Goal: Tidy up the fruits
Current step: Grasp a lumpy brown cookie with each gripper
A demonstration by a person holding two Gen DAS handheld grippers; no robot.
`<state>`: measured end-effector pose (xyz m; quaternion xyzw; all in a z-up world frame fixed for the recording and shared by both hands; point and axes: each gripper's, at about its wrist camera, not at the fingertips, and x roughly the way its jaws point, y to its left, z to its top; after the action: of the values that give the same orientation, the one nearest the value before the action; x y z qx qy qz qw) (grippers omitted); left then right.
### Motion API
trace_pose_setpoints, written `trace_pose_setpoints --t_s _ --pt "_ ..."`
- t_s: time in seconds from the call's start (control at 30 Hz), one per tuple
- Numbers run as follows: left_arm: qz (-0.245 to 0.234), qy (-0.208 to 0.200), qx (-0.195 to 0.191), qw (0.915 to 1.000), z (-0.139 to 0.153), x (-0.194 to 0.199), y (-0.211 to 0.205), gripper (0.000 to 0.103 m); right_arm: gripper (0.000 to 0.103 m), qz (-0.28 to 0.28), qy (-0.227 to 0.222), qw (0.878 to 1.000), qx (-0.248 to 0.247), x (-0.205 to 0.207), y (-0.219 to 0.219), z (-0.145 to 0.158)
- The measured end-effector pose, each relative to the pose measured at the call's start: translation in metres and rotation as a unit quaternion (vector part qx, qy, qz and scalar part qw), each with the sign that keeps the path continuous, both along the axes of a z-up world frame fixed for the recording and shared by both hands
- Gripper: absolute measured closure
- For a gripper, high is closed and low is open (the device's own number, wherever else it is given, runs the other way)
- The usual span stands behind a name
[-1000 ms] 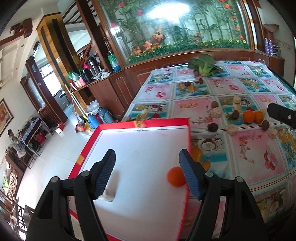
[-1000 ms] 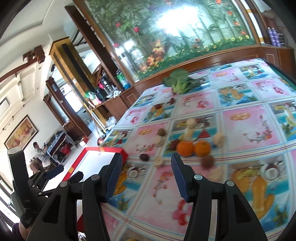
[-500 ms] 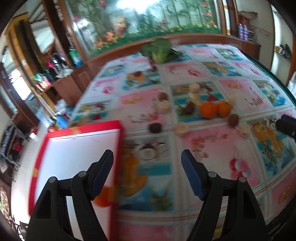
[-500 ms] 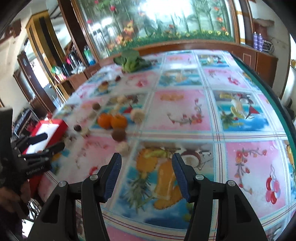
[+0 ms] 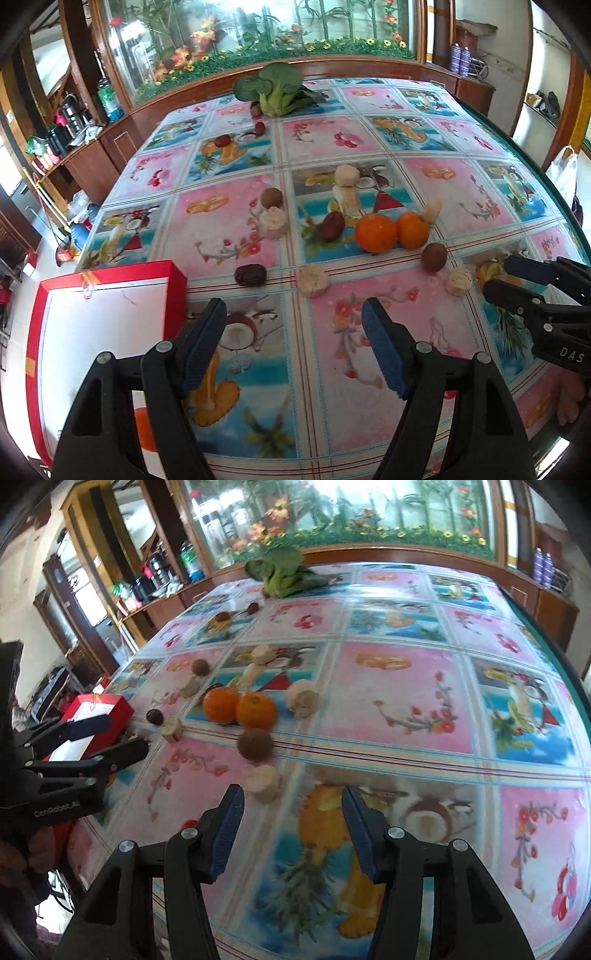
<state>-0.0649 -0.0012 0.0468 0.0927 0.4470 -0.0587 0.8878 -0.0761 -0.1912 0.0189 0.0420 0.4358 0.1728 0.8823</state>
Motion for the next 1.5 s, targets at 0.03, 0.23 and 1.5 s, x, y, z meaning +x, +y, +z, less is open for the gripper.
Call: trace_pose_setpoints --t_s 0.03,0.23,1.5 --pt "0.000 0.000 0.003 1.0000 -0.001 0.002 0.000 0.027 0.052 0.003 0.005 1.000 0.002 0.003 0.004 -0.001" --pt "0.040 0.006 0.011 0.9991 -0.004 0.014 0.027 0.027 0.072 0.014 0.015 1.000 -0.006 0.016 0.022 -0.007" --pt "-0.006 -0.012 -0.108 0.9941 0.022 -0.008 0.041 0.076 0.081 0.023 -0.004 0.997 0.077 -0.005 0.048 0.016"
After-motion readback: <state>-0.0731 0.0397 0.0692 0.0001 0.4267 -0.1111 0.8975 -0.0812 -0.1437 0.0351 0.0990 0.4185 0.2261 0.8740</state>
